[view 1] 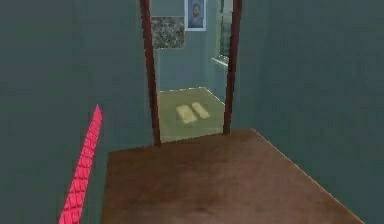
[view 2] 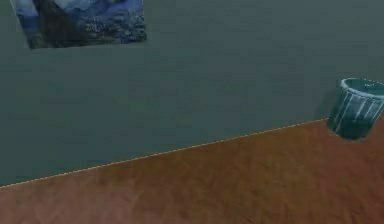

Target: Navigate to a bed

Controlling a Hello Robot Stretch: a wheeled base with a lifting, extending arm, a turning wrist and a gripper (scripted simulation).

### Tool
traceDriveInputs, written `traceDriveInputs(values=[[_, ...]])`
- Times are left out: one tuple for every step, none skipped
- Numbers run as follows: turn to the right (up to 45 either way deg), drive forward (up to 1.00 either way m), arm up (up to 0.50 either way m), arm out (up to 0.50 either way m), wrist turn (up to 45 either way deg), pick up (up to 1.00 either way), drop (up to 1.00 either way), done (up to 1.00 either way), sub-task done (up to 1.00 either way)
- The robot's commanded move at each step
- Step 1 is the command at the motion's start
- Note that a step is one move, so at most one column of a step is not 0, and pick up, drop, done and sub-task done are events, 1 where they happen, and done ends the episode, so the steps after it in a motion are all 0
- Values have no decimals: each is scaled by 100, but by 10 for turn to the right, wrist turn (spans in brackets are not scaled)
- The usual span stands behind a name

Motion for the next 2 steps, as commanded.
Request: traceDriveInputs(values=[[0,100,0,0,0,0,0,0,0],[0,100,0,0,0,0,0,0,0]])
